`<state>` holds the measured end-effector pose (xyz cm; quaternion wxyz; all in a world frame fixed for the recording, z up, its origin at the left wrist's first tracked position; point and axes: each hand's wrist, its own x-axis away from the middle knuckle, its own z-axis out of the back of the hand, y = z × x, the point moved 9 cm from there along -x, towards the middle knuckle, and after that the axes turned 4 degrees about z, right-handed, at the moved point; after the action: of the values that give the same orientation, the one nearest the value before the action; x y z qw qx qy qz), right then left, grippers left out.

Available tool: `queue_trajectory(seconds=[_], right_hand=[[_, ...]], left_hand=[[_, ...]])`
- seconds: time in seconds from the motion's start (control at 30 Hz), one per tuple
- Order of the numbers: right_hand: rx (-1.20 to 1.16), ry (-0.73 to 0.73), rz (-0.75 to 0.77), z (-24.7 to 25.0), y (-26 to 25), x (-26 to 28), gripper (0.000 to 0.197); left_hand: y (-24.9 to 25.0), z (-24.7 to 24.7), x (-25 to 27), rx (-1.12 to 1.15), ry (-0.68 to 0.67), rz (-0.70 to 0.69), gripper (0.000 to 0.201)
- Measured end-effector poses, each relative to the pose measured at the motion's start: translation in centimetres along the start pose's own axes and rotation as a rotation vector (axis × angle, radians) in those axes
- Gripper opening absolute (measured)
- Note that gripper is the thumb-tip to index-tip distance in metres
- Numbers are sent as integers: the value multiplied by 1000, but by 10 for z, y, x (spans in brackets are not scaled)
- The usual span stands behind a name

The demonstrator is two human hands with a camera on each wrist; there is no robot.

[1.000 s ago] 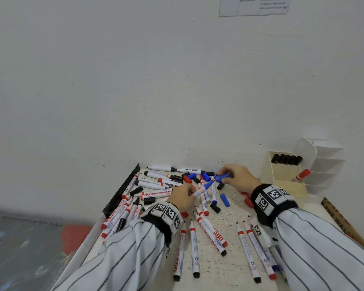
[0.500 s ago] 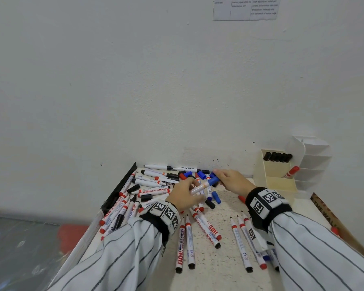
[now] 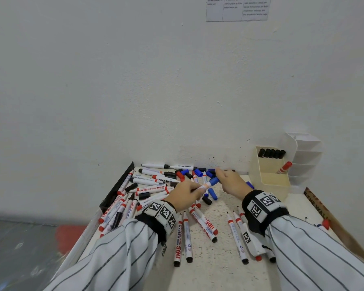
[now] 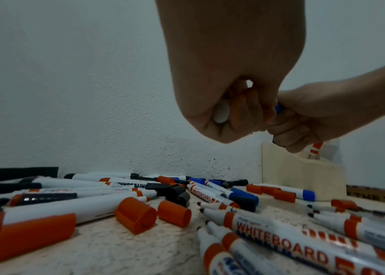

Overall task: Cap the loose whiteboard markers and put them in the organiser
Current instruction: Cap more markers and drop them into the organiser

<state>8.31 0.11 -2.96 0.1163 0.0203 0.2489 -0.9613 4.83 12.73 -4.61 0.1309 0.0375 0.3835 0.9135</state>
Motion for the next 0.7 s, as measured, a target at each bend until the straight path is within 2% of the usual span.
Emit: queue_trajectory(seconds=[0.1, 0.17, 0.2, 0.27, 0.33, 0.4, 0.47, 0.6, 0.7], right_hand=[[-11, -11, 62, -3, -3, 0, 26], [-23, -36, 100, -7, -2, -1, 12], [-61, -65, 112, -9, -3, 0, 15], [-250, -53, 89, -7, -2, 2, 36], [-309, -72, 105, -8, -8, 4, 38], [-339, -119, 136, -11, -15, 5, 34], [-384, -104, 156, -7, -17, 1, 32], [-481, -13, 133, 9, -13, -2, 29], [-535, 102, 106, 27, -5, -3, 23]], left_hand=[[-7, -4, -1, 108, -71, 76, 37], [-11, -6, 0, 216, -127, 136, 38], [-13, -8, 1, 262, -151, 161, 39], [-18, -10, 3, 323, -186, 209, 40], [-22, -12, 5, 361, -204, 240, 36], [-24, -12, 6, 383, -190, 236, 31], [-21, -8, 7, 397, -135, 205, 27], [-15, -4, 7, 343, -85, 175, 26], [-28, -3, 6, 223, -47, 250, 34]])
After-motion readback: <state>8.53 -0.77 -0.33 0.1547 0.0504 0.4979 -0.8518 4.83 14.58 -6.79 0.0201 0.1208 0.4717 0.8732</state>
